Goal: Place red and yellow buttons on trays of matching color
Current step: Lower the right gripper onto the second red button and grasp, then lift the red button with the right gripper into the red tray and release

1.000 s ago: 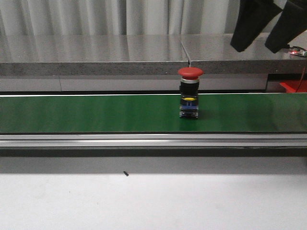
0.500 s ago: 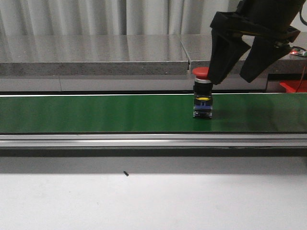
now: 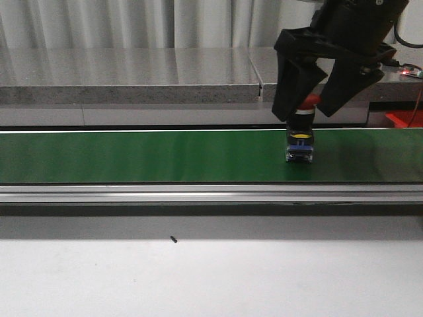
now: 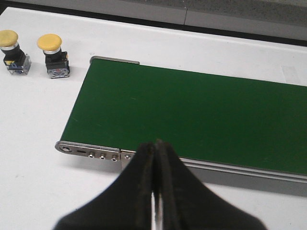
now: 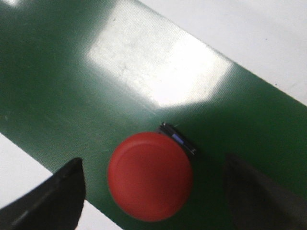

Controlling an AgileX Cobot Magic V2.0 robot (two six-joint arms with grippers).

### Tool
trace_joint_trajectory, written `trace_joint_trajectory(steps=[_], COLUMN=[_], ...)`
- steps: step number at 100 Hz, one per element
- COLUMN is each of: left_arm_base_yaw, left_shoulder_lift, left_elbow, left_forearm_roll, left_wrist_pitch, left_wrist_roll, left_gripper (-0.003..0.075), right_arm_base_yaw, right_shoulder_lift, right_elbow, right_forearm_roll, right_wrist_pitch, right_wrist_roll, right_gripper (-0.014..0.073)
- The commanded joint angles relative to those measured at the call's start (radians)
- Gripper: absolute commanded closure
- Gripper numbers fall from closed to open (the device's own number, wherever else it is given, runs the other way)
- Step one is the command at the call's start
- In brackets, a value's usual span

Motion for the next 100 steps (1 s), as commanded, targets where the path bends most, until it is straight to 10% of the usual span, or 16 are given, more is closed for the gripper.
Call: trace_joint_trajectory(steps=[1, 43, 100], left_arm_base_yaw=[-0.004, -0.004, -0.004], left_shoulder_lift=[-0.003, -0.003, -0.003], left_elbow=[-0.029, -0.029, -0.029], left_forearm_roll=[-0.019, -0.019, -0.019], left_wrist_pitch=[-0.067, -0.067, -0.067], left_wrist_roll=[0.001, 0.001, 0.001], left_gripper=[0.0741, 0.0741, 0.0741], right_arm_base_yaw=[0.000, -0.002, -0.277], right_shoulder_lift=[-0.043, -0.043, -0.114], right_elbow=[-0.023, -0.023, -0.324], right_forearm_roll=[0.009, -0.019, -0.015], right_wrist_pitch=[-0.040, 0.001, 0.148], right_wrist_roll=[-0.009, -0.009, 0.021], right_gripper=[0.0015, 0.0405, 0.0418])
